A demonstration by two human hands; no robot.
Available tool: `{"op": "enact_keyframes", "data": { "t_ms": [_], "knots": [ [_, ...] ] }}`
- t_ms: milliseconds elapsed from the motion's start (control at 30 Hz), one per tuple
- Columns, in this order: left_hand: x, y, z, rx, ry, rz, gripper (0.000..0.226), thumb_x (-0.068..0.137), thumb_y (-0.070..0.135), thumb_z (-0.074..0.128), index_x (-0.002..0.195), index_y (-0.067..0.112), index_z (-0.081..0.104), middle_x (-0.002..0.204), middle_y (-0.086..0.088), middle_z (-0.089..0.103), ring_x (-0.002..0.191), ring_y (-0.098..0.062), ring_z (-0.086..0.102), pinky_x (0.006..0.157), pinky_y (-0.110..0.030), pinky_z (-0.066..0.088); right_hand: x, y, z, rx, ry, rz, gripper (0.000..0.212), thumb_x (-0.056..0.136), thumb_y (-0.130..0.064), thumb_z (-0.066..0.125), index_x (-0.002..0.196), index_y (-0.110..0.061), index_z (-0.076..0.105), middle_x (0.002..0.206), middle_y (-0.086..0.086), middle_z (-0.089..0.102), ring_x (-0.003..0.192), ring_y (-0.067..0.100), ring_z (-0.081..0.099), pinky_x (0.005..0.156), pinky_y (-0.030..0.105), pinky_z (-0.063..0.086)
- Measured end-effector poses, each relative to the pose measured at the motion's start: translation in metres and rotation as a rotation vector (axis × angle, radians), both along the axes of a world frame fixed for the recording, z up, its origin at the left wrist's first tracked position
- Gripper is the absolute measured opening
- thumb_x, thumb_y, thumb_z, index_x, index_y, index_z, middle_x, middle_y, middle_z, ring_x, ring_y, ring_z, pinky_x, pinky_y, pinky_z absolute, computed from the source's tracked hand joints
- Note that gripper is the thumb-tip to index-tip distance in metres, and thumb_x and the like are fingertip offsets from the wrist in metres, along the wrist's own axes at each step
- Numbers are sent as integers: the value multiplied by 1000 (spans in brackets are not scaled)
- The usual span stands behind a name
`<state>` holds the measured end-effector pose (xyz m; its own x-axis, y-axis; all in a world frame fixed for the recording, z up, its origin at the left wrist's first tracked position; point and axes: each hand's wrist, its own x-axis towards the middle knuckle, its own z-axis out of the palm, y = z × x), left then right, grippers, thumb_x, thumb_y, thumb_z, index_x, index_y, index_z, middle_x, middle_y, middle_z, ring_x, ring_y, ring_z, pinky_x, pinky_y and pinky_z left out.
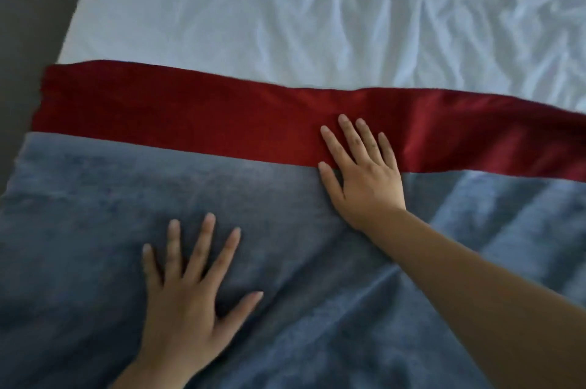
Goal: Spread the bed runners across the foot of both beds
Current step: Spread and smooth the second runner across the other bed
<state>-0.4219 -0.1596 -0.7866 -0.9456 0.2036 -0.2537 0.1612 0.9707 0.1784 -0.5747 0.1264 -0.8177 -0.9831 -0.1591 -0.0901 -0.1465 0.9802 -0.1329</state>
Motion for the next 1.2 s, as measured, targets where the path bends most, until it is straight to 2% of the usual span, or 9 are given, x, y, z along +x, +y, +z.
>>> {"op": "enact_keyframes", "data": {
  "t_ms": [67, 133, 267, 467, 567, 733, 1033, 1200],
  "knots": [
    [-3, 68, -8, -38, 3, -53, 89, 85, 82, 40, 159, 33, 33, 171, -7, 18, 155, -48, 6, 114, -80, 7, 6, 40, 0, -8, 0, -45, 61, 103, -58, 23, 160, -38, 17, 170, -6, 13, 156, 18, 9, 126, 45, 8],
    [-14, 127, -12, -61, 1, -94, 85, 89, 83, 33, 160, 37, 27, 172, -4, 14, 155, -48, 3, 114, -80, 5, 13, 78, 0, -18, 4, -85, 60, 104, -59, 22, 160, -37, 17, 170, -6, 13, 156, 17, 8, 126, 44, 8],
    [-26, 237, -10, -19, -42, -234, 86, 89, 87, 28, 161, 40, 22, 173, -1, 10, 156, -47, 3, 114, -79, 9, 37, 158, -1, -19, 5, -162, 59, 105, -57, 20, 161, -38, 14, 170, -6, 12, 157, 17, 6, 126, 44, 9],
    [13, 343, -8, -33, -97, -447, 87, 86, 87, 37, 160, 43, 25, 172, -5, 12, 154, -51, 9, 113, -80, 14, 108, 282, -3, 6, -45, -323, 60, 105, -56, 18, 161, -36, 9, 171, -5, 4, 157, 14, -3, 127, 43, 6],
    [37, 366, -13, -62, -125, -500, 89, 82, 86, 41, 159, 43, 27, 172, -4, 15, 154, -49, 13, 112, -81, 13, 140, 319, -2, 6, -49, -368, 62, 105, -57, 21, 162, -36, 9, 171, -4, 5, 157, 16, 0, 127, 44, 7],
    [44, 373, -22, -89, -66, -496, 86, 84, 86, 39, 158, 45, 27, 171, -2, 18, 154, -50, 12, 111, -83, 8, 171, 340, -10, -17, -5, -426, 64, 104, -57, 25, 162, -35, 9, 171, -4, 5, 157, 18, 1, 127, 46, 6],
    [41, 378, -31, -114, -76, -466, 85, 83, 87, 36, 158, 48, 23, 172, 0, 14, 154, -50, 8, 111, -81, -1, 163, 339, -29, -8, -2, -436, 70, 100, -57, 28, 162, -33, 7, 171, -1, 0, 157, 22, -3, 125, 53, 5],
    [40, 378, -42, -116, -42, -457, 84, 83, 86, 35, 158, 49, 24, 172, 1, 15, 154, -49, 8, 111, -82, 1, 156, 338, -41, 17, 1, -428, 73, 98, -56, 29, 162, -31, 6, 171, 3, -2, 157, 26, -5, 125, 54, 0]
  ]
}}
